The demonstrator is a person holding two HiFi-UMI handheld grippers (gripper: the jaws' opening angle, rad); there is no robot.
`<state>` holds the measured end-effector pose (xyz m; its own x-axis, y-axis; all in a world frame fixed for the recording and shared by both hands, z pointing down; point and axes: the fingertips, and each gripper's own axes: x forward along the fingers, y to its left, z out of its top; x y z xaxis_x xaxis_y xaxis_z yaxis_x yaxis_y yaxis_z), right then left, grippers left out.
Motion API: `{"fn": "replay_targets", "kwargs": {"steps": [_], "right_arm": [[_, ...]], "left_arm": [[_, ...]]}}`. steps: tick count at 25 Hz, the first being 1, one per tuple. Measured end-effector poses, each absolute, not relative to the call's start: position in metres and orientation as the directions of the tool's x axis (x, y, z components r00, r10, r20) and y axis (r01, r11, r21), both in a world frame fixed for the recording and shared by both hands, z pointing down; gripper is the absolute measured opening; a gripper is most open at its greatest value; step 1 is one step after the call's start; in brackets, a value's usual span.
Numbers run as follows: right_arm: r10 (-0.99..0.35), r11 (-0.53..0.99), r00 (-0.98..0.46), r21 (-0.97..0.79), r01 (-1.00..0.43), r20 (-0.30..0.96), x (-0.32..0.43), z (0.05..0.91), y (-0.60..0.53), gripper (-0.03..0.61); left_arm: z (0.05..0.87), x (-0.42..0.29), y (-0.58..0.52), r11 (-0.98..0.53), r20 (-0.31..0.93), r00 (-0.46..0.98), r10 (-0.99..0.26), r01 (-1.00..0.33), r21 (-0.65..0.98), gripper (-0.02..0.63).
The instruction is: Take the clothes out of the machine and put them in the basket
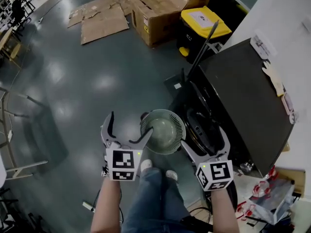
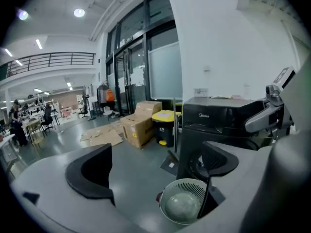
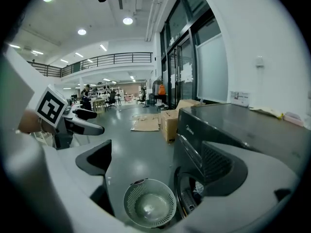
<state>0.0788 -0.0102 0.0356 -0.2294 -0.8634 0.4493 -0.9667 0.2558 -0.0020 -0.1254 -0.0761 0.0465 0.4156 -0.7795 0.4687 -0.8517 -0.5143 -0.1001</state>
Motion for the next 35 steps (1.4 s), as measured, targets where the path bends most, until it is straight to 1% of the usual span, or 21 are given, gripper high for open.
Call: {"fn": "replay_targets", "kwargs": {"steps": [5, 9, 12, 18, 23, 28, 35], "right_arm": [[-0.829, 0.234, -0.218, -0.035, -0.972, 0.515, 0.063, 0.094, -0.025, 0.571], [-0.813, 0.185, -0.182, -0.051, -0.981, 0.554, 0.062, 0.137, -0.030, 0.571], [-0.799, 0.158, -0.170, -0.072, -0.985, 0.577, 0.063, 0.166, -0.032, 0.571], [-0.782, 0.154, -0.174, -0.085, -0.984, 0.598, 0.068, 0.220, -0.035, 0.571], [-0.784, 0.101, -0.101, -0.036, -0.994, 0.612, 0.100, 0.271, -0.036, 0.571], [-0.773, 0.035, -0.053, -0.041, -0.999, 0.632, 0.135, 0.316, -0.030, 0.571], [-0.769, -0.031, 0.041, 0.026, -0.999, 0.638, 0.191, 0.377, -0.023, 0.571]], "left_arm": [[0.097, -0.121, -0.098, -0.574, 0.501, 0.467, -0.729, -0.815, -0.075, 0.568], [0.136, -0.116, -0.105, -0.604, 0.521, 0.492, -0.697, -0.794, -0.058, 0.568], [0.162, -0.113, -0.107, -0.620, 0.542, 0.500, -0.675, -0.783, -0.048, 0.568], [0.215, -0.098, -0.105, -0.639, 0.569, 0.521, -0.636, -0.769, -0.010, 0.568], [0.262, -0.066, -0.104, -0.660, 0.560, 0.548, -0.621, -0.751, 0.002, 0.568], [0.301, -0.029, -0.097, -0.686, 0.544, 0.580, -0.606, -0.728, 0.012, 0.568], [0.365, 0.027, -0.081, -0.704, 0.540, 0.606, -0.585, -0.709, 0.033, 0.568]]}}
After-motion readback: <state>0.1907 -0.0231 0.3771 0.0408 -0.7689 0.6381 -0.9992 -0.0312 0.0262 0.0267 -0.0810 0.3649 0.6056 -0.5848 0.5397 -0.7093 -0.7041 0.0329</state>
